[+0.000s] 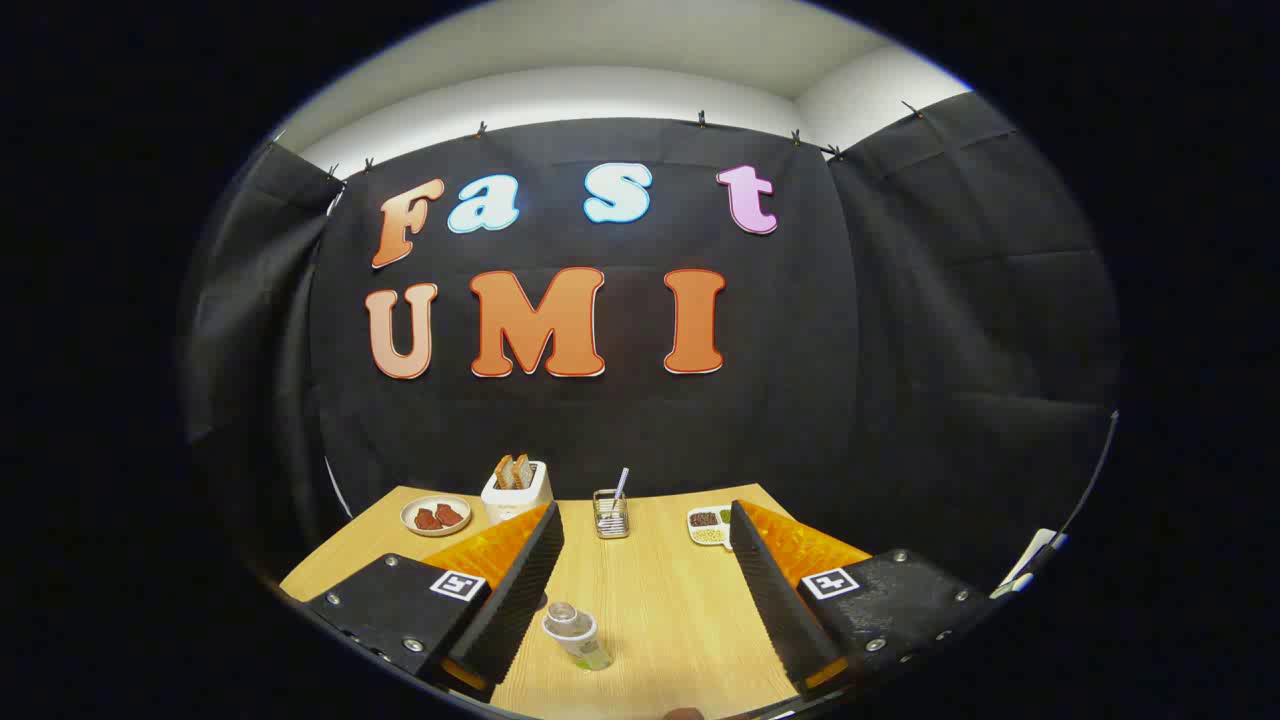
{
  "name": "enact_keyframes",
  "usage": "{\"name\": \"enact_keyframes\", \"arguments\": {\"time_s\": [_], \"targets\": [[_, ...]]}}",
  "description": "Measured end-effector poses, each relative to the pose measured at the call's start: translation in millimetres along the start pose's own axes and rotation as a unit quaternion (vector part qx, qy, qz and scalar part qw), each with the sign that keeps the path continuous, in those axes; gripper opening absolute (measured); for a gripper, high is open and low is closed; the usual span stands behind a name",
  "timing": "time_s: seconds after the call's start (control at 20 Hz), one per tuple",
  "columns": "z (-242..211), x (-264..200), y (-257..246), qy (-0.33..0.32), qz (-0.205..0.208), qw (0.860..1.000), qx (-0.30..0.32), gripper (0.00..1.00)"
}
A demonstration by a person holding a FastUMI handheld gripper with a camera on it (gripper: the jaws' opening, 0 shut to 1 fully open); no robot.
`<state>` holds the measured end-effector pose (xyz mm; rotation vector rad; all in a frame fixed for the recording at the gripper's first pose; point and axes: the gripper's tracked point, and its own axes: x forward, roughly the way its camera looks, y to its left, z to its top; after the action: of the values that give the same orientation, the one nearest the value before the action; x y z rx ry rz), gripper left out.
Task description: Take the bottle from table, then pour the juice into the cup, finally place the bottle on the coaster
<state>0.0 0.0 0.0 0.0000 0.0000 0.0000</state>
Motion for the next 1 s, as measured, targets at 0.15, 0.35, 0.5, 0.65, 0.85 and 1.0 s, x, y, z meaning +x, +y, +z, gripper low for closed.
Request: {"name": "enact_keyframes", "arguments": {"time_s": [0.15, 0.35, 0.5, 0.65, 0.85, 1.0], "targets": [[1, 2, -2, 0.000, -0.001, 1.000, 0.015, 0.99], [2, 0, -2, -0.006, -0.001, 1.000, 0.000, 0.99], [7, 0, 7, -0.013, 0.008, 1.000, -0.007, 0.99], [5, 2, 13, -0.012, 0.015, 1.000, -0.012, 0.99], [-2, 6, 22, -0.003, 0.024, 1.000, -0.010, 0.99], [-9, 7, 29, 0.002, 0.030, 0.999, -0.013, 0.99]]}}
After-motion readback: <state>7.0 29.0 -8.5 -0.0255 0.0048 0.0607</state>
